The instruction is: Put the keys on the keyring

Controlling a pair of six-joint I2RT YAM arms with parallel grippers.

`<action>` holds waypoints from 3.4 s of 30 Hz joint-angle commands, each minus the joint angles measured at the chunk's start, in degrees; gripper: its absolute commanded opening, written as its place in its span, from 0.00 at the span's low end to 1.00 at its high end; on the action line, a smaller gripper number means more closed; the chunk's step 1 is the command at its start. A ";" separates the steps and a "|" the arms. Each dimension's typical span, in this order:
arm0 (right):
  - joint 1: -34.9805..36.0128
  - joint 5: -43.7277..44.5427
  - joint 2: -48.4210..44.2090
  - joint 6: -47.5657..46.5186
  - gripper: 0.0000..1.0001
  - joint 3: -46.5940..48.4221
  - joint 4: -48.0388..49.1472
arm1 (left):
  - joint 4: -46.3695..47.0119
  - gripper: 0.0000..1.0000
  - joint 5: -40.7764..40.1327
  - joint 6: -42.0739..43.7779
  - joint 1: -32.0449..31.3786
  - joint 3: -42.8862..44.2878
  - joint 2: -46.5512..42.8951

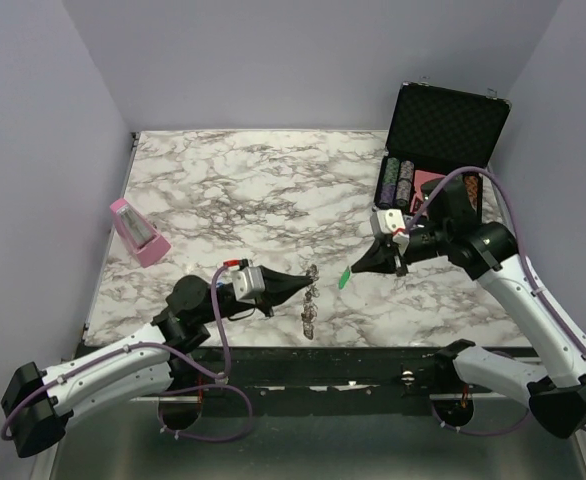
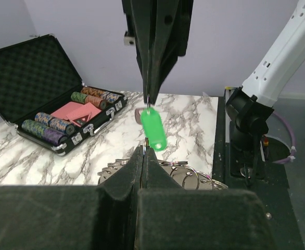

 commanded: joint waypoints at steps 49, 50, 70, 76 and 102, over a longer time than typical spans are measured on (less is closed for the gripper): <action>3.75 -1.79 1.74 1.24 0.00 -4.73 7.39 | 8.67 0.00 7.81 5.93 0.12 6.62 15.41; 3.67 -1.96 1.82 1.24 0.00 -4.64 7.31 | 8.67 0.00 7.72 5.93 0.12 6.62 15.33; 3.75 -3.02 1.91 3.96 0.00 -4.20 8.80 | 8.75 0.00 7.46 5.40 0.12 6.62 15.50; 3.67 -2.67 2.09 4.41 0.00 -4.20 9.06 | 9.02 0.00 7.55 5.22 0.12 6.27 15.24; 3.84 -5.13 2.18 5.90 0.00 -4.38 9.59 | 9.81 0.00 8.69 4.52 0.20 6.97 16.82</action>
